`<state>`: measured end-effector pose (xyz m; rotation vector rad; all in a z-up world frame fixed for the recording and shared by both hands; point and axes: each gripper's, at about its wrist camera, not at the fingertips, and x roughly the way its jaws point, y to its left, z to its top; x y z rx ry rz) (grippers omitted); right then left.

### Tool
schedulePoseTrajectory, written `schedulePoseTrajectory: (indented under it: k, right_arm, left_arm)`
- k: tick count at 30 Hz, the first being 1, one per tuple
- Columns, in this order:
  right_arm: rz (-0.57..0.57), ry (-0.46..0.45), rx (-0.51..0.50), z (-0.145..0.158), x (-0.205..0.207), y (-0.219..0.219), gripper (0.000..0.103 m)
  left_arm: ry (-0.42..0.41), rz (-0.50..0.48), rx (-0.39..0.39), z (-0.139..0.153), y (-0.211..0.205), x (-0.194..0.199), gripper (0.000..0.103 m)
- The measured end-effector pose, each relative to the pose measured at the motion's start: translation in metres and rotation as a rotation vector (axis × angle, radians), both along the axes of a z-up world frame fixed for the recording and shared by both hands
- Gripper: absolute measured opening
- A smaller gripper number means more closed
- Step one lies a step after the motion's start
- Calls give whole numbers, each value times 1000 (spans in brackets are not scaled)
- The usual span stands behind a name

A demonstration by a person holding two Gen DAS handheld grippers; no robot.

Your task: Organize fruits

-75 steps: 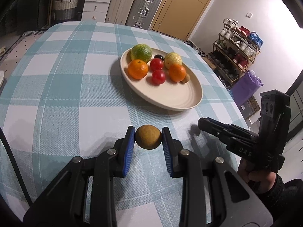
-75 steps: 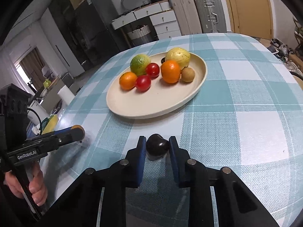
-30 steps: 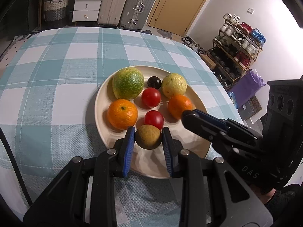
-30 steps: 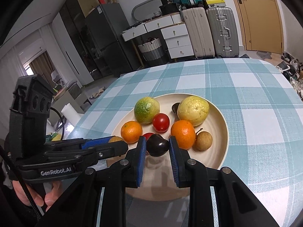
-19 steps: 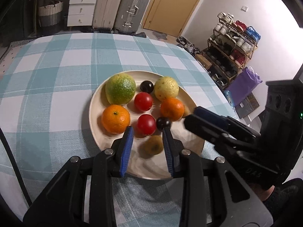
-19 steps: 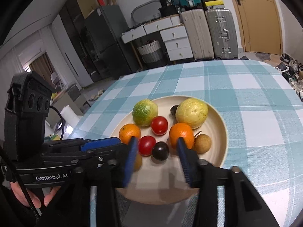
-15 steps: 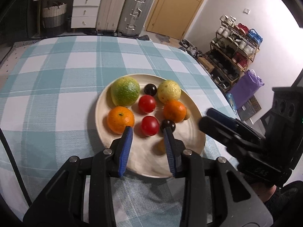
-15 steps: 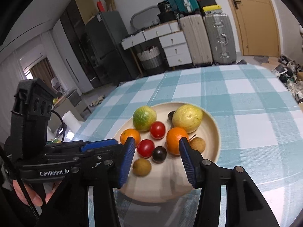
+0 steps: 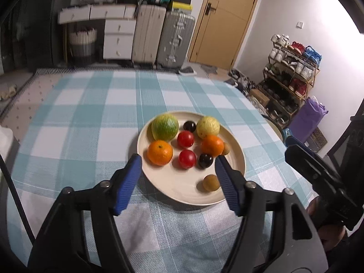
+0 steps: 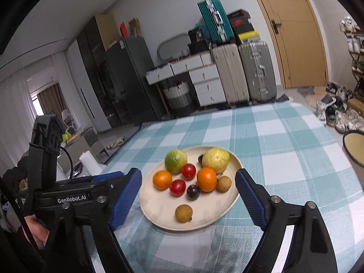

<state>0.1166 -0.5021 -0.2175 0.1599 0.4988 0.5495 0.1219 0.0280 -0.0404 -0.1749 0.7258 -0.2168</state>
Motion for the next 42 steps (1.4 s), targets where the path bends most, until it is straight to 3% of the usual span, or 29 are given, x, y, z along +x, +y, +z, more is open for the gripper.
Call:
schedulePoseTrajectory:
  k: [3, 8, 14, 31, 42]
  right_arm:
    - [-5, -40, -1, 8, -11, -1, 92]
    - [-16, -96, 7, 16, -28, -4, 100]
    - [-24, -146, -12, 23, -47, -4, 103]
    - [-46, -259, -30, 29, -80, 1, 103]
    - [-58, -277, -53, 17, -83, 1, 103]
  left_arm:
    - [-42, 17, 30, 11, -4, -13, 82]
    - [-109, 28, 66, 25, -11, -33, 84]
    - [-162, 73, 103, 35, -15, -53, 100]
    - [-303, 214, 178, 39, -13, -89, 102]
    - [-333, 232, 185, 22, -2, -93, 102]
